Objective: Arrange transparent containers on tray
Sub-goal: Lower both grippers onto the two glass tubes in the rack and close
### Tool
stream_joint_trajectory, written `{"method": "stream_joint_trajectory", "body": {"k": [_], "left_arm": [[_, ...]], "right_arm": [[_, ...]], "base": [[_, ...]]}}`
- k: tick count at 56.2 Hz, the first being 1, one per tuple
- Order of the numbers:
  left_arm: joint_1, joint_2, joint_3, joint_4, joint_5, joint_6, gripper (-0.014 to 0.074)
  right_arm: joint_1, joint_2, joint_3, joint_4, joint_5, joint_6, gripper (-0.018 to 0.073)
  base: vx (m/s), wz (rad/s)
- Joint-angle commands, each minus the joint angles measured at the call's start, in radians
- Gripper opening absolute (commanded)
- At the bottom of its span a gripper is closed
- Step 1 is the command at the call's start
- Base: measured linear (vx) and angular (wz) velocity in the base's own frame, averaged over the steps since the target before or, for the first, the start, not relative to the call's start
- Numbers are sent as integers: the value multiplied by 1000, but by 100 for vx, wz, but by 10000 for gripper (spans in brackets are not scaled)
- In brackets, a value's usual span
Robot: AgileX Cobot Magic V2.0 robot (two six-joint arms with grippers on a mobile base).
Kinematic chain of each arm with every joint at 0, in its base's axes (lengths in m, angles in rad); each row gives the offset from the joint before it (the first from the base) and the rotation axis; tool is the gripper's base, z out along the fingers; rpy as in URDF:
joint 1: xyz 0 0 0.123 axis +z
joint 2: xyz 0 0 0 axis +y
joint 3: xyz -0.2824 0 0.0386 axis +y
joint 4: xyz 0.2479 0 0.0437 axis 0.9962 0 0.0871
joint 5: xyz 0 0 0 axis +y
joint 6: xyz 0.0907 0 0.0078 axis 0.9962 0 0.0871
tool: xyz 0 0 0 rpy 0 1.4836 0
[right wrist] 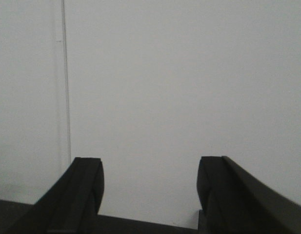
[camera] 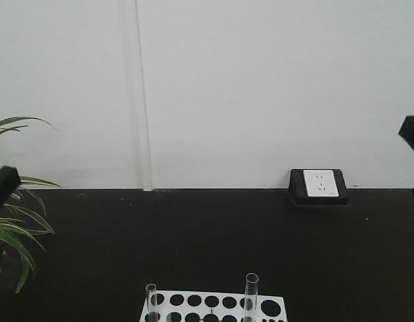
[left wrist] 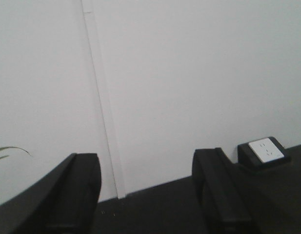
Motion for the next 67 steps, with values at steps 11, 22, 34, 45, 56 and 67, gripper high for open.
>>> {"method": "stream_joint_trajectory", "body": {"k": [11, 22, 34, 45, 56, 67], "left_arm": [[-72, 21, 214, 84, -221, -112, 533], [-114, 198, 296, 250, -462, -294, 533], [-116, 533, 289, 356, -904, -322, 533], [-116, 747, 203, 354, -1017, -323, 533], [-116, 837, 96, 342, -959, -324, 533], [-116, 904, 25, 336, -881, -327, 517]], "right_arm": [[109, -6, 278, -44, -357, -5, 466], [120, 40, 358, -43, -583, -38, 467], [120, 85, 356, -34, -659, -38, 467], [120, 92, 356, -34, -691, -38, 467], [118, 92, 356, -34, -691, -38, 467], [118, 92, 356, -34, -684, -38, 467]], "base": [[0, 0], [0, 0], [0, 0], [0, 0], [0, 0], [0, 0]]}}
